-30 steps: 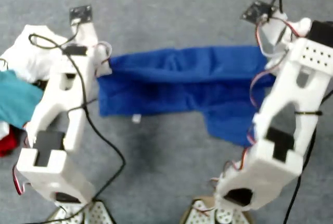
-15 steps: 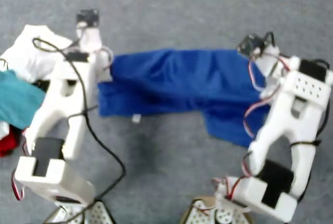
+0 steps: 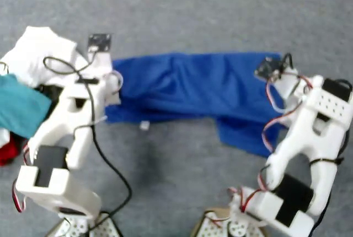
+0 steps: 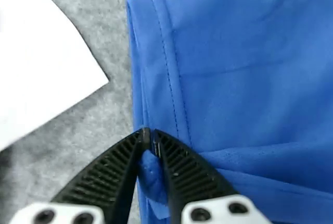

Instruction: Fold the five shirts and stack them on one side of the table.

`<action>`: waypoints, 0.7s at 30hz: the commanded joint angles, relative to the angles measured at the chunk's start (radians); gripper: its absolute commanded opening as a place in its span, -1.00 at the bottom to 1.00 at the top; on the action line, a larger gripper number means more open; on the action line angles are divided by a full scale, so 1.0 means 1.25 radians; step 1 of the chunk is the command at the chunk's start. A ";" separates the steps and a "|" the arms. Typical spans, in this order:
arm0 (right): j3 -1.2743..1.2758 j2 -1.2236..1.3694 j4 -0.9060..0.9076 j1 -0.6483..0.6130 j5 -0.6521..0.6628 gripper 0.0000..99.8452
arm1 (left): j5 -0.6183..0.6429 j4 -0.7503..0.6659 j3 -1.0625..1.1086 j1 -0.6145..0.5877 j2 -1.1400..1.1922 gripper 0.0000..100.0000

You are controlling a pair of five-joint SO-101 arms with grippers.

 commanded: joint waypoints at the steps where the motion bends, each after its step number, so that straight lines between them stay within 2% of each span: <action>1: 0.002 -0.031 -0.016 -0.002 0.009 -1.00 | 0.000 -0.012 -0.016 -0.006 -0.031 -0.96; 4: 0.002 -0.031 -0.015 -0.006 0.018 -1.00 | 0.000 -0.012 -0.021 -0.004 -0.031 -0.96; 8: 0.012 -0.031 0.022 -0.003 0.114 -0.96 | -0.007 0.015 -0.017 -0.005 -0.031 -0.96; 10: 0.009 -0.033 0.068 0.002 0.155 -0.87 | -0.002 0.107 -0.045 -0.004 -0.033 -0.87; 15: 0.014 -0.095 0.087 -0.001 0.161 -0.68 | 0.028 0.271 -0.131 -0.015 -0.040 -0.70; 21: 0.014 -0.190 0.087 -0.031 0.156 -0.68 | 0.085 0.491 -0.318 -0.031 -0.039 -0.65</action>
